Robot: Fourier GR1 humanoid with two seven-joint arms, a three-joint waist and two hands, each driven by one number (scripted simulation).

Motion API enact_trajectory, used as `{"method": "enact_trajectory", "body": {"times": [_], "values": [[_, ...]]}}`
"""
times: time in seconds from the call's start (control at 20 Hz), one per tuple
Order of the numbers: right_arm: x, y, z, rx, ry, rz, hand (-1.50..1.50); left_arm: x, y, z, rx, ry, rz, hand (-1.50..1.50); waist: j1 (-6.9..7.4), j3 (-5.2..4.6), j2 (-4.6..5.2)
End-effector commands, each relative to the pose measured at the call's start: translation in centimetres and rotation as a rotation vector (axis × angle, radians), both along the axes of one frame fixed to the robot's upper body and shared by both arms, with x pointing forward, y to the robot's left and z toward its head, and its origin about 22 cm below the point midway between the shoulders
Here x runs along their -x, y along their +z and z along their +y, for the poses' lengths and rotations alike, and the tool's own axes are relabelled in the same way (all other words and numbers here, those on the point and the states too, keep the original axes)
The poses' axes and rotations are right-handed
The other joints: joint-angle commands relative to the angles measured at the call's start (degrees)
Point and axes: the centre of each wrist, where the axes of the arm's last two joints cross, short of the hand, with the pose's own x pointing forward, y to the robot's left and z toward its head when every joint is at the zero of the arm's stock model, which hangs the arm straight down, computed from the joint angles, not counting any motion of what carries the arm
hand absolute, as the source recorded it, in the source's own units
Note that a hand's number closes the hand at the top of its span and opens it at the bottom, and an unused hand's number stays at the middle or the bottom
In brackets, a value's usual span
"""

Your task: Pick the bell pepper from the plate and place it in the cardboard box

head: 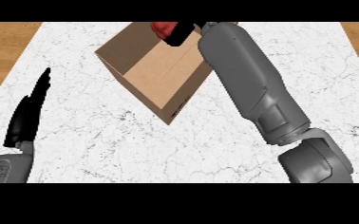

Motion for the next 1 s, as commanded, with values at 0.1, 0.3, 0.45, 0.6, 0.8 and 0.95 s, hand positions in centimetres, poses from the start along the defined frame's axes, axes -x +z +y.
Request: {"method": "enact_trajectory", "body": {"times": [0.1, 0.3, 0.45, 0.6, 0.8, 0.95], "values": [[-0.3, -0.6, 1.1, 0.059, -0.062, 0.022, 1.50, -1.1, 0.1, -1.2, 0.015, -0.028, -0.018, 0.00, 2.33, -0.09, 0.95], [-0.4, -2.8, 0.3, 0.033, -0.155, 0.092, 1.50, -1.6, 0.5, -1.4, 0.007, -0.052, -0.018, 0.00, 3.54, -0.08, 1.17], [-0.5, -3.2, 0.0, -0.005, -0.181, 0.188, -1.50, -2.5, 1.1, -2.2, -0.005, -0.059, -0.029, 0.00, 3.85, -0.05, 1.55], [-0.5, -3.7, -0.2, -0.033, -0.166, 0.215, -1.50, -2.5, 1.0, -3.1, 0.012, -0.090, -0.034, 0.00, 4.38, -0.04, 1.59], [-0.4, -4.2, -0.5, -0.092, -0.145, 0.149, -1.50, -2.9, 1.8, -2.3, -0.009, -0.070, -0.026, 0.00, 4.43, 0.03, 1.30], [-0.5, -3.9, -0.6, -0.181, -0.130, 0.080, -1.50, -3.2, 1.2, -2.6, -0.009, -0.064, -0.014, 0.00, 4.21, 0.02, 1.31]]}}
